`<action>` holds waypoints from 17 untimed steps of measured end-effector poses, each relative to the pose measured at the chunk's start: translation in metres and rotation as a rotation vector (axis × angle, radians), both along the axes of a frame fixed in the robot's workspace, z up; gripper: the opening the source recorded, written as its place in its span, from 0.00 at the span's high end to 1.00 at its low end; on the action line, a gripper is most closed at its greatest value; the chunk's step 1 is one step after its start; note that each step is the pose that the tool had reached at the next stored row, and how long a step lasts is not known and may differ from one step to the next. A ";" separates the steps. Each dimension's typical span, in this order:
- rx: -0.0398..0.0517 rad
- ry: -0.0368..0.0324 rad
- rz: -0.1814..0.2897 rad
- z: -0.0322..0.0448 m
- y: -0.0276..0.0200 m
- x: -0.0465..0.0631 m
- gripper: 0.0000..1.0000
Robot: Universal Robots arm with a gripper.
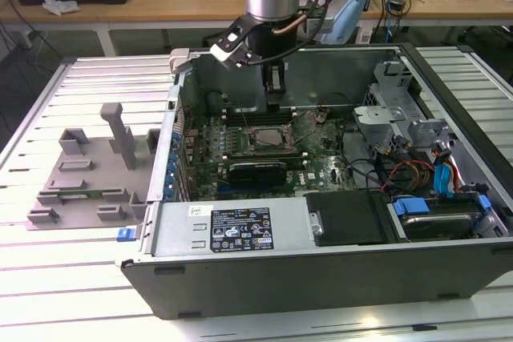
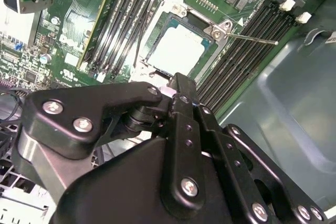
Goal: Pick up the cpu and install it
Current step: 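Close the cpu cover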
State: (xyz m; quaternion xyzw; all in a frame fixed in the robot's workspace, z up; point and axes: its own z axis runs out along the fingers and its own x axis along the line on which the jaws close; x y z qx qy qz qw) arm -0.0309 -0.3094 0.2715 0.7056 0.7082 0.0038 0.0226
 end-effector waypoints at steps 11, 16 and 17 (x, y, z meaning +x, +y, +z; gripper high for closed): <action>0.0000 0.0000 0.000 0.0000 -0.0001 0.040 0.89; 0.0003 0.0004 0.000 -0.0002 -0.0001 0.065 0.89; 0.0003 0.0005 0.000 -0.0003 -0.0001 0.067 0.89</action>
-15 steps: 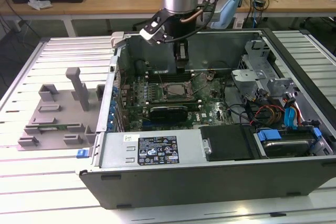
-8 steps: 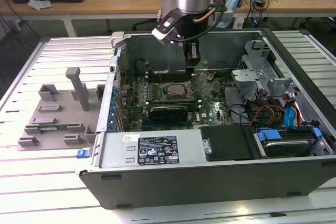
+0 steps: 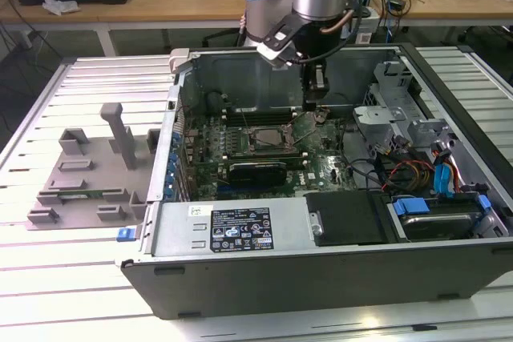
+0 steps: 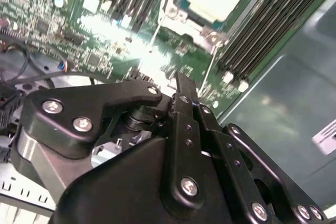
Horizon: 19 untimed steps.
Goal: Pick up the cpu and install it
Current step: 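Close the cpu cover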
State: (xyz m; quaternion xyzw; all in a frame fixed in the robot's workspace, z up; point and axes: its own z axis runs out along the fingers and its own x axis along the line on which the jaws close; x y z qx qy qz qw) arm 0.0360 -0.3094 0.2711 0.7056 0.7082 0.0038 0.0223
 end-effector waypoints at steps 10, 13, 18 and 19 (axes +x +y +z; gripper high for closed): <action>-0.0001 0.0014 0.000 -0.0080 0.0000 0.022 0.89; -0.0001 0.0038 0.000 -0.0125 0.0000 0.029 0.89; 0.0000 0.0160 0.000 -0.0236 0.0000 0.032 0.89; -0.0001 0.0183 0.000 -0.0255 0.0000 0.032 0.89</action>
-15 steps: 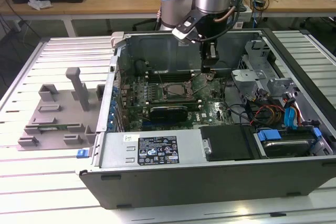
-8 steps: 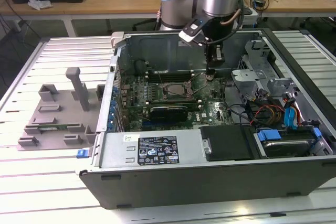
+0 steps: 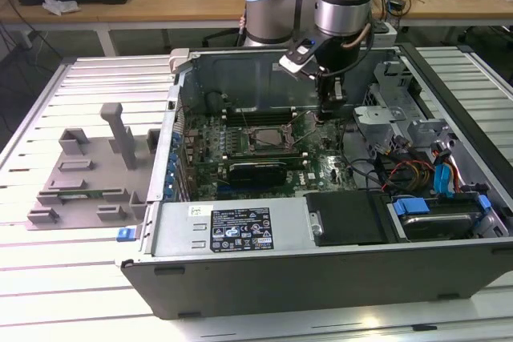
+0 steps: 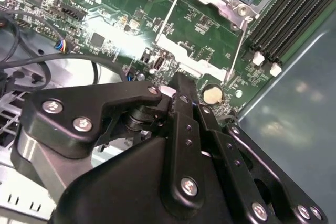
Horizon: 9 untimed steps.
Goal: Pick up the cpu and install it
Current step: 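Close the cpu cover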
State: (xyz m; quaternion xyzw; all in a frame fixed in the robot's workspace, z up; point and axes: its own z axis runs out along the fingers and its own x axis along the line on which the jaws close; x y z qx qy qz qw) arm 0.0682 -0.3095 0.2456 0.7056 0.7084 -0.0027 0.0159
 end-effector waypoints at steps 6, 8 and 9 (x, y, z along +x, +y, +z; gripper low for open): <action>0.0004 0.0046 0.001 -0.0059 0.0000 0.000 0.89; 0.0011 0.0047 0.005 -0.0063 0.0000 0.000 0.89; 0.0016 0.0047 0.007 -0.0065 0.0000 -0.001 0.89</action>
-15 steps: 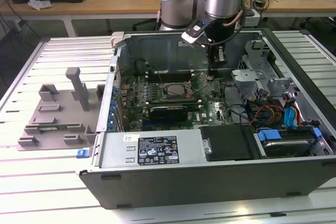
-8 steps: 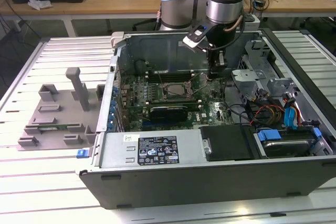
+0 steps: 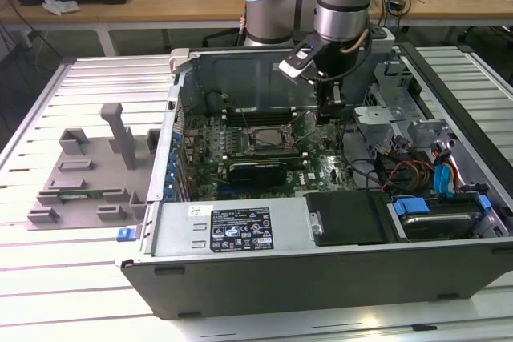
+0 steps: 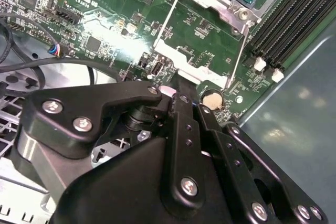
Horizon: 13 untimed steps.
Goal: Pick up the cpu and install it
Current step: 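Close the cpu cover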
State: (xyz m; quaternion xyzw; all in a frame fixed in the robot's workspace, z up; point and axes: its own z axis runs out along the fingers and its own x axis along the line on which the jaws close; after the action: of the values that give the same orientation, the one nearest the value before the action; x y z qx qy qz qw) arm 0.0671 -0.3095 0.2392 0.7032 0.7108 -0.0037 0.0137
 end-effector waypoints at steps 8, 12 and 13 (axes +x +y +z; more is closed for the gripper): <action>-0.0002 0.0000 0.001 0.0001 0.0002 -0.008 0.89; 0.0000 -0.0001 0.001 0.0000 0.0014 -0.015 0.89; 0.0003 -0.0001 0.001 -0.0001 0.0017 -0.018 0.89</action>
State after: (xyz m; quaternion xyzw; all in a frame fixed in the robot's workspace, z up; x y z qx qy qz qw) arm 0.0493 -0.3077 0.2391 0.7030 0.7111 -0.0036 0.0136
